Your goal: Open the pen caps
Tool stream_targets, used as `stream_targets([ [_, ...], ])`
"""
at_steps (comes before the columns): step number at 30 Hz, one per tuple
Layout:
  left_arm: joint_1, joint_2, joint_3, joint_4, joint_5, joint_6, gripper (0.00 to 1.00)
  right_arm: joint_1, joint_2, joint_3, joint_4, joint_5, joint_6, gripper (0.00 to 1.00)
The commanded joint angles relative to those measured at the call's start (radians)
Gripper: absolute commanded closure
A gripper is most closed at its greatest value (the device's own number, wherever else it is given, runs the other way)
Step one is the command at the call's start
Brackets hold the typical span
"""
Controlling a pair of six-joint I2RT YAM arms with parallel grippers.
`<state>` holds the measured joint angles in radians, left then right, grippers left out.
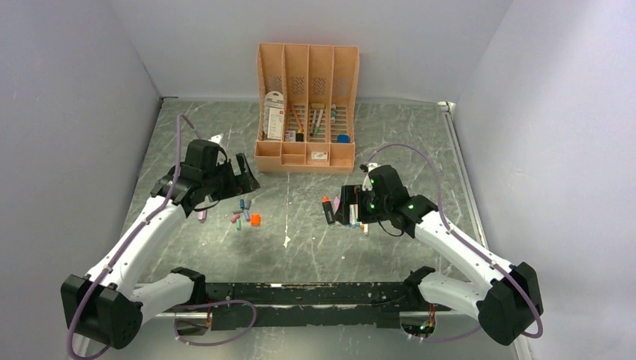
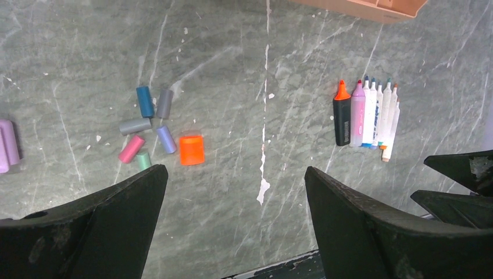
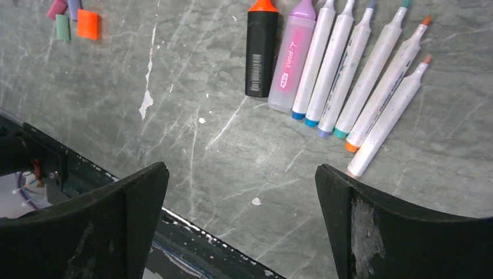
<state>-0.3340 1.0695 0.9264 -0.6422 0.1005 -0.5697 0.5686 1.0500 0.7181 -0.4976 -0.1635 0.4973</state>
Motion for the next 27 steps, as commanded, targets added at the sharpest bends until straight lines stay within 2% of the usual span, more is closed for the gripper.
stream_targets([
  [1,-0.003,-0.001,-0.03,0.083,-0.004,-0.013,0.01,-0.005,-0.003,0.02,0.023,0.064,-0.027,0.0],
  [7,-0.009,0.036,-0.093,0.274,0.123,-0.024,0.01,-0.004,-0.037,0.049,0.102,0.14,-0.058,0.0],
  [10,-0.047,0.056,-0.102,0.378,0.149,-0.03,0.01,-0.004,-0.06,0.072,0.144,0.184,-0.08,0.0],
  [15,-0.167,0.108,-0.045,0.463,0.068,0.015,0.01,-0.005,-0.03,0.137,0.166,0.289,-0.144,0.0],
  [19,-0.248,0.159,0.034,0.462,-0.004,0.056,0.01,-0.005,0.019,0.21,0.184,0.309,-0.174,0.0],
  [24,-0.301,0.157,0.103,0.485,-0.014,0.077,0.01,-0.004,0.055,0.276,0.221,0.292,-0.202,0.0],
  [27,-0.315,0.115,0.136,0.493,-0.038,0.132,0.01,-0.004,0.061,0.327,0.227,0.347,-0.237,0.0],
])
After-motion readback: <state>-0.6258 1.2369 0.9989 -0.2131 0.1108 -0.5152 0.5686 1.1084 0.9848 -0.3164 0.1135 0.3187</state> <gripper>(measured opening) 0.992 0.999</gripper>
